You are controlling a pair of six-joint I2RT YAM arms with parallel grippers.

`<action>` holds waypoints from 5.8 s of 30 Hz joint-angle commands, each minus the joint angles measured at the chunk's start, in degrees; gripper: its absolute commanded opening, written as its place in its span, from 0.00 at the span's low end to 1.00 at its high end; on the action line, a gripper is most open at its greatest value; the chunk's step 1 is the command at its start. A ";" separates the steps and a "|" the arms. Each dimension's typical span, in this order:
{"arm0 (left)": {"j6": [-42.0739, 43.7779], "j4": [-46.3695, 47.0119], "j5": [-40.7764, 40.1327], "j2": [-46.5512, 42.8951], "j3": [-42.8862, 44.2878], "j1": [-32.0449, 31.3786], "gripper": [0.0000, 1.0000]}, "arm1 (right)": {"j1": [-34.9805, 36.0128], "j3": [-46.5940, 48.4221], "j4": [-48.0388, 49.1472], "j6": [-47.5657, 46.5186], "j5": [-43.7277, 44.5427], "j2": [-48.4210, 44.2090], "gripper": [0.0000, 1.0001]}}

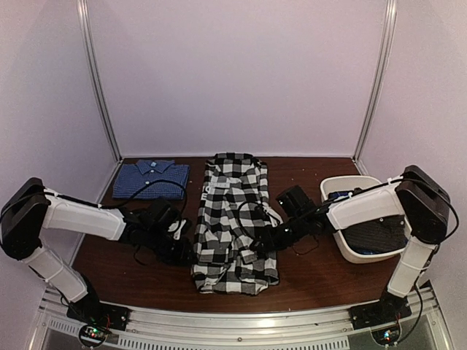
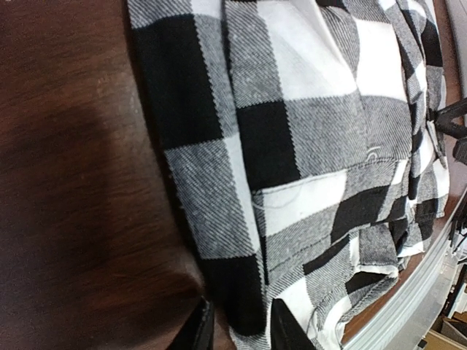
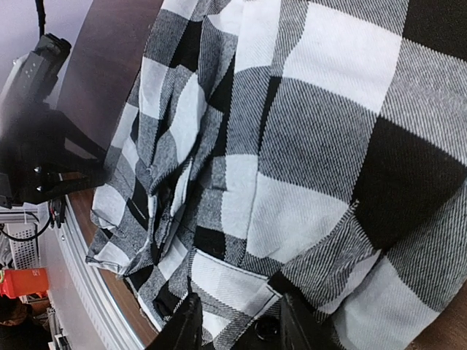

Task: Fold and stack the long sleeve shirts
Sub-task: Smooth out the square-folded shirt at the center of the board, then pick up the rectangle-folded shirt from the center of the board, then fold the rectangle-folded shirt at the center of the board, then move the 2/3-rectangle-folded shirt to the center of the board.

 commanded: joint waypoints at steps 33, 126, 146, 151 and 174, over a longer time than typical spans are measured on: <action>3.23 7.92 16.93 3.42 -3.07 7.37 0.46 | -1.09 -20.98 10.24 11.36 1.10 -15.14 0.63; -17.48 21.79 23.42 34.32 36.97 24.36 0.54 | -21.67 12.68 25.13 25.02 -6.26 14.48 0.68; -6.29 10.78 22.04 36.81 45.37 26.73 0.73 | -22.61 19.13 5.60 6.98 -1.51 12.19 0.87; -3.73 8.98 23.04 37.37 47.52 26.97 0.75 | -22.07 20.90 1.19 0.83 1.40 9.49 0.87; 6.99 -4.96 12.87 35.09 56.70 28.89 0.77 | -10.40 17.31 -8.55 -19.70 20.09 5.24 0.66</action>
